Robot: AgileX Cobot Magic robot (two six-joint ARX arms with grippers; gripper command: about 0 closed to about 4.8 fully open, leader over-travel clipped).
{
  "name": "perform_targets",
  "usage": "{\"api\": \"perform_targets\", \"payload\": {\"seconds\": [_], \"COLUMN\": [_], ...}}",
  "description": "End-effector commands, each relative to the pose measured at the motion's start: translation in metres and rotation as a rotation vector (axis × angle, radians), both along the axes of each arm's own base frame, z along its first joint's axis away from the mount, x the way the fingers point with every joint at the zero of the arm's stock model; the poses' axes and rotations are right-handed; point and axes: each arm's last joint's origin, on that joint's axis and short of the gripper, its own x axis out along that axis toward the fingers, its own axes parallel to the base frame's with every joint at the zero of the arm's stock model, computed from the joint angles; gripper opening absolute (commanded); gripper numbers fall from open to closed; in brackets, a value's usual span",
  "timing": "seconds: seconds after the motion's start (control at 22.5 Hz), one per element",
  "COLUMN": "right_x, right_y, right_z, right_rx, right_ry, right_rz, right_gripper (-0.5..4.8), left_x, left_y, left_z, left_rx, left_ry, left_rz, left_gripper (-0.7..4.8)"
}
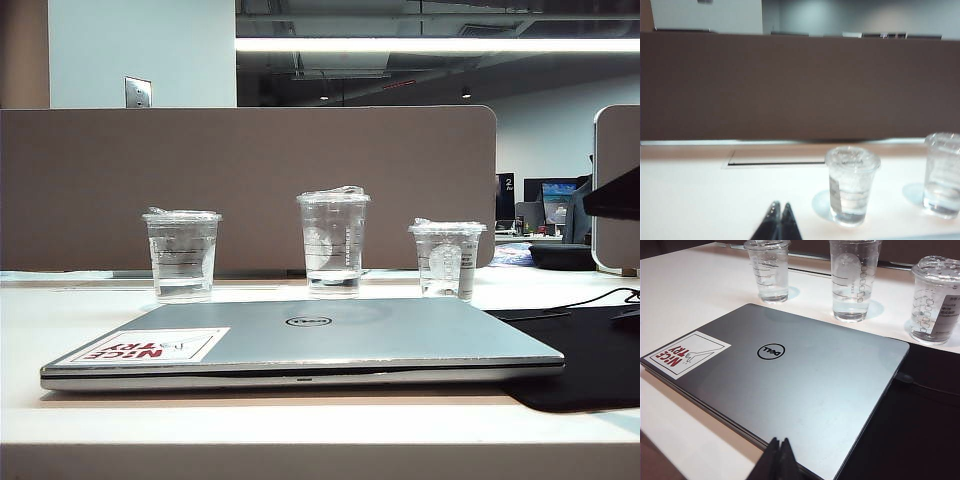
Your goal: Pick up the coffee cup on the left and place it on the left side of the laptop.
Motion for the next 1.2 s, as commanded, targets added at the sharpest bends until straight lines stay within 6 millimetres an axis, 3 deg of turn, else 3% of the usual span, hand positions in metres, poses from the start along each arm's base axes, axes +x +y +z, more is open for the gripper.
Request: {"api": "perform_targets", "payload": {"seconds": [0.04,0.09,0.13,0.27,0.45,0.49,0.53,0.67,0.8,1.2], "right_x": [0.0,0.0,0.0,0.0,0.0,0.0,0.0,0.0,0.0,0.0], "right_y": [0.0,0.0,0.0,0.0,0.0,0.0,0.0,0.0,0.0,0.0], "right_z": [0.0,0.0,0.0,0.0,0.0,0.0,0.0,0.0,0.0,0.0], "right_rx": [0.011,0.011,0.011,0.012,0.012,0.011,0.012,0.011,0.011,0.011], "right_ry": [-0.011,-0.011,-0.011,-0.011,-0.012,-0.011,-0.011,-0.012,-0.012,-0.012], "right_rz": [-0.002,-0.002,-0.002,-0.002,-0.003,-0.003,-0.003,-0.003,-0.004,-0.005], "right_gripper": [-0.04,-0.04,-0.04,-0.04,-0.04,-0.04,-0.04,-0.04,-0.04,-0.04], "left_x": [0.025,0.034,0.05,0.089,0.156,0.174,0.184,0.215,0.229,0.247], "left_y": [-0.001,-0.001,0.0,0.002,0.007,0.011,0.014,0.022,0.031,0.045], "left_z": [0.006,0.005,0.001,-0.014,-0.029,-0.031,-0.033,-0.038,-0.049,-0.089], "left_rx": [0.056,0.078,0.136,0.248,0.255,0.235,0.231,0.213,0.191,0.133], "left_ry": [0.015,0.025,0.048,0.168,0.27,0.292,0.297,0.336,0.361,0.321], "left_rz": [-0.057,-0.066,-0.058,-0.075,-0.233,-0.242,-0.26,-0.329,-0.452,-0.604], "left_gripper": [-0.03,0.07,0.55,0.96,2.86,3.81,4.26,4.59,4.62,4.58]}}
